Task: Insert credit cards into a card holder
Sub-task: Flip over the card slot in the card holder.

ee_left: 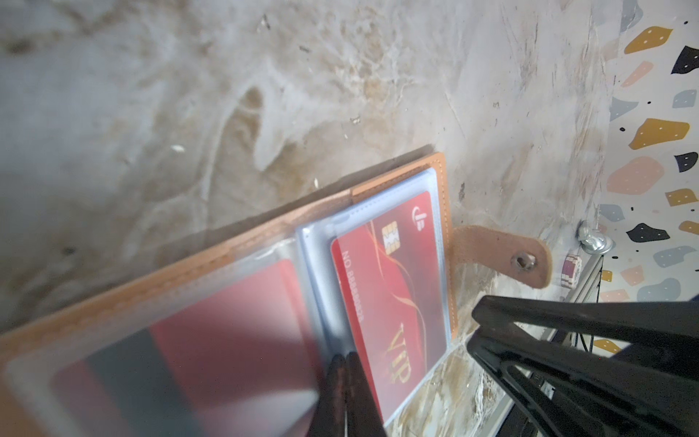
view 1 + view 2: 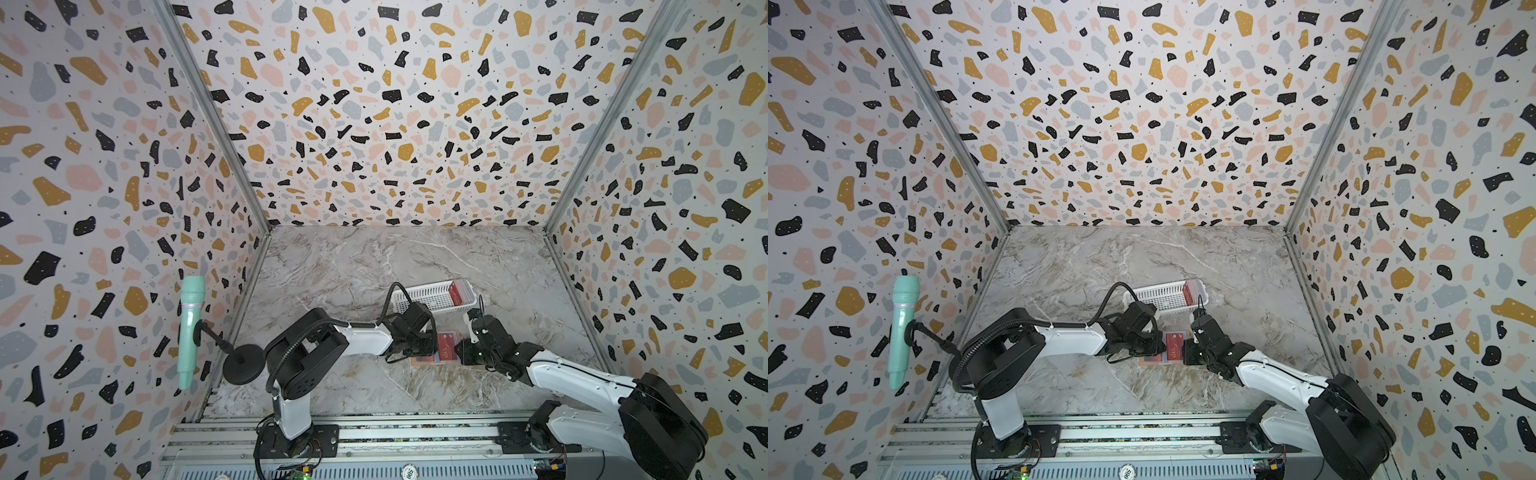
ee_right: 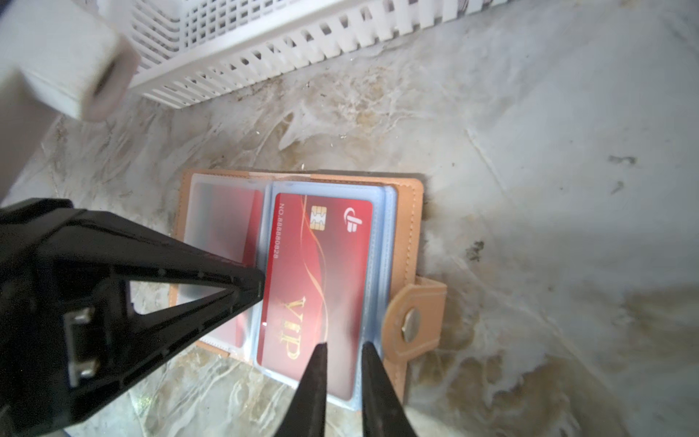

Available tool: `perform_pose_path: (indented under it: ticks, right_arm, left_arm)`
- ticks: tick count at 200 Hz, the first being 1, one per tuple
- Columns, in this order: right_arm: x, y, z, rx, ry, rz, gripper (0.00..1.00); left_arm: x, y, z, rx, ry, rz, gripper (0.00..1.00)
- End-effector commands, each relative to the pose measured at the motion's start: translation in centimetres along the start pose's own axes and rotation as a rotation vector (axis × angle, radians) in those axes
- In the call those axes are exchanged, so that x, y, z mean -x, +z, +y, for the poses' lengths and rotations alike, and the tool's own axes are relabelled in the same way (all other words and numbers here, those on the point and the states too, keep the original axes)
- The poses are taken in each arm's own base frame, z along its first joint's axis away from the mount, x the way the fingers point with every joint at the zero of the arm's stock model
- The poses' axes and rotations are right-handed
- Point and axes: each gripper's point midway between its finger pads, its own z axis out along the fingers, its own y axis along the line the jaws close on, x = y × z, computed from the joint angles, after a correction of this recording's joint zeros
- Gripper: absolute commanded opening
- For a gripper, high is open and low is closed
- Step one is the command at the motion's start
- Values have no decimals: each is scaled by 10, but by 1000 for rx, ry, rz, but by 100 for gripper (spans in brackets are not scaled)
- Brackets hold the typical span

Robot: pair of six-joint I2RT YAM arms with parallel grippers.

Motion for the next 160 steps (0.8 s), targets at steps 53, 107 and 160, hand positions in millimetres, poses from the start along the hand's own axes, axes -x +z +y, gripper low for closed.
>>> perform_pose_path:
  ticks: [53, 107, 160]
  right_arm:
    - [1, 0, -5, 10, 27, -3, 20]
    - [-2, 1, -5, 17, 29, 2, 20]
    - [-4, 1, -7, 12, 31, 4, 20]
  left_arm:
    - [8, -13, -9, 17, 41, -25, 7]
    - [10, -13, -18, -22, 40, -28, 13]
    - [7, -4, -17, -33, 31, -11, 13]
